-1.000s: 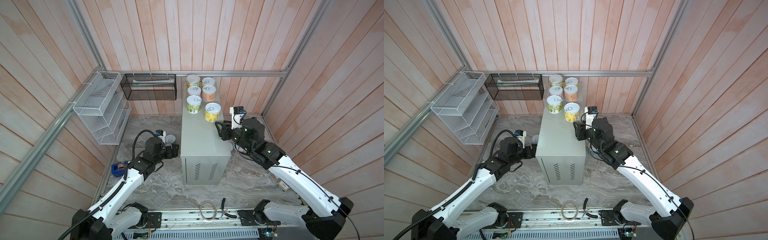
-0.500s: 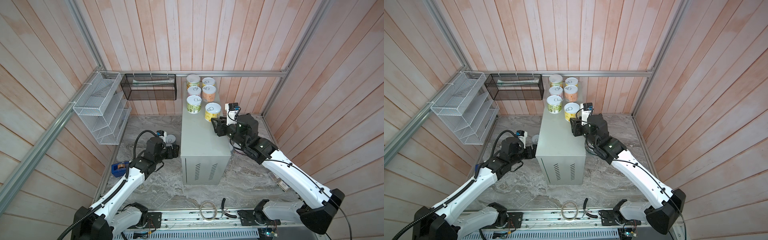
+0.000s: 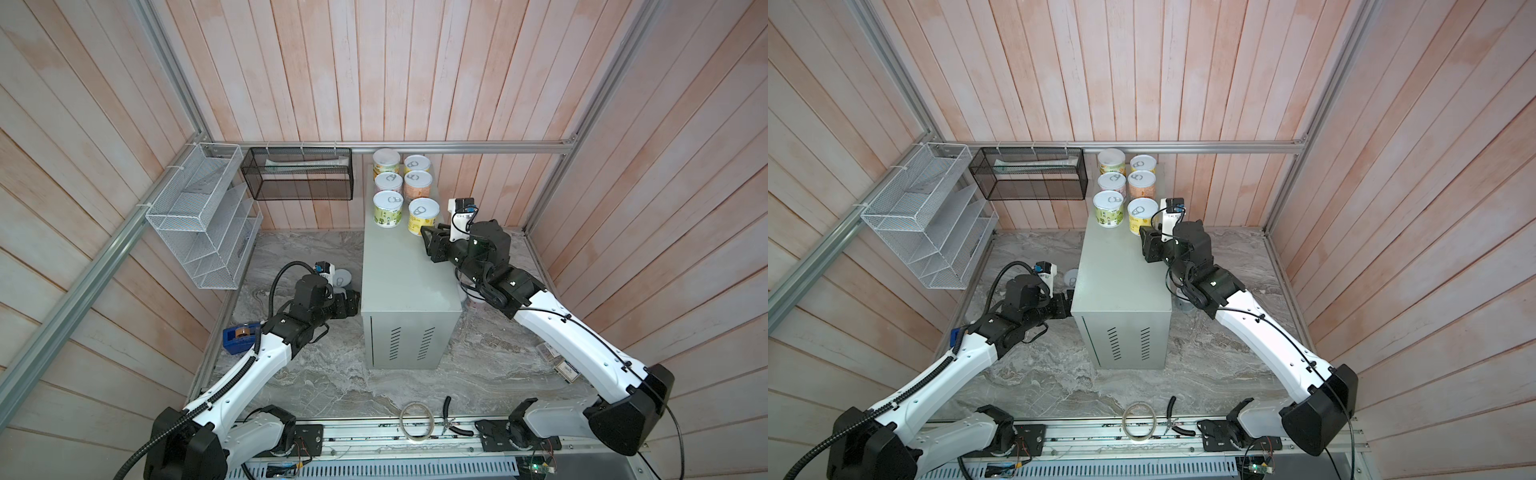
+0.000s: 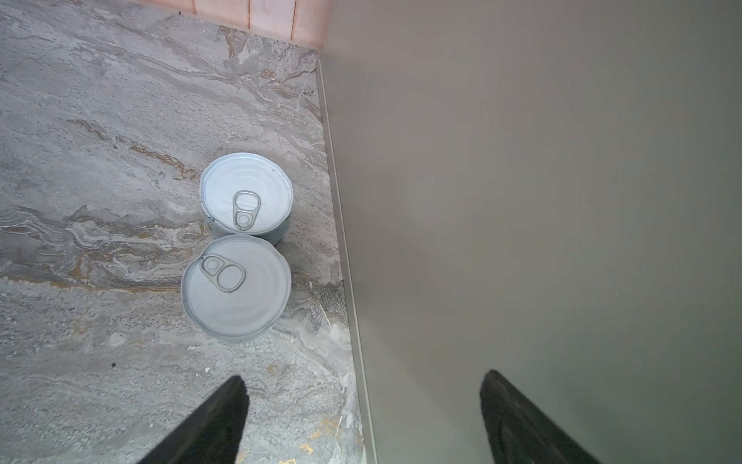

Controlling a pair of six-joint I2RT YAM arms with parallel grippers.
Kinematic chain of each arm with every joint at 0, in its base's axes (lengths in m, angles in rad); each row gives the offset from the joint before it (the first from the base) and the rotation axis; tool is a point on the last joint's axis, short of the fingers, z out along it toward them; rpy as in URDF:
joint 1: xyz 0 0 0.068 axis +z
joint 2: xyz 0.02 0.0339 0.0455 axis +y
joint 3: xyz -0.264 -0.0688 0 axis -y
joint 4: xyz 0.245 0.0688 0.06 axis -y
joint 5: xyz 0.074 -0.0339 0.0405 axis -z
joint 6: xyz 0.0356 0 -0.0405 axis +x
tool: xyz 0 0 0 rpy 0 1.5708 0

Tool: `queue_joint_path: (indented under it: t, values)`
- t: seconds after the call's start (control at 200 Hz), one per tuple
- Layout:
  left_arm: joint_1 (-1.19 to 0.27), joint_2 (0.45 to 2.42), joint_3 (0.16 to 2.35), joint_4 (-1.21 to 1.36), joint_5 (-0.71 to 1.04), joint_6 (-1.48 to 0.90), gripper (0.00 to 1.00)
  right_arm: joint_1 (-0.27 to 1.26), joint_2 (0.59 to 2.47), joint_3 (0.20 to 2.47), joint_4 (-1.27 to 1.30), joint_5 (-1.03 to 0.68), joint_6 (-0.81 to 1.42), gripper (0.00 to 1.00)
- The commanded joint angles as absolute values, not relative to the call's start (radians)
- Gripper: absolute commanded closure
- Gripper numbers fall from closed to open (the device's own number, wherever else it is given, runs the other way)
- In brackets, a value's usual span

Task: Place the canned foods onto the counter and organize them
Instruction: 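Push the yellow-labelled can toward the other cans with the right gripper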

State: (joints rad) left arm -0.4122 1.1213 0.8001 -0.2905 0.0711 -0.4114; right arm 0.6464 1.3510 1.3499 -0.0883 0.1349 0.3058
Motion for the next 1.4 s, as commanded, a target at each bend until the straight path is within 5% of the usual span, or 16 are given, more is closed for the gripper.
queue_joint_path:
  t: [0.0,1.395]
  values:
    - [-0.405,1.130,0.779,-0.265,0.069,-0.396,0.07,0.643,1.393,1.386,-0.090,0.123,0.302,0.48]
    - [-0.365,1.147,0.759,-0.247,0.075,-0.396,0.07,0.612,1.539,1.474,-0.121,0.122,0.328,0.45]
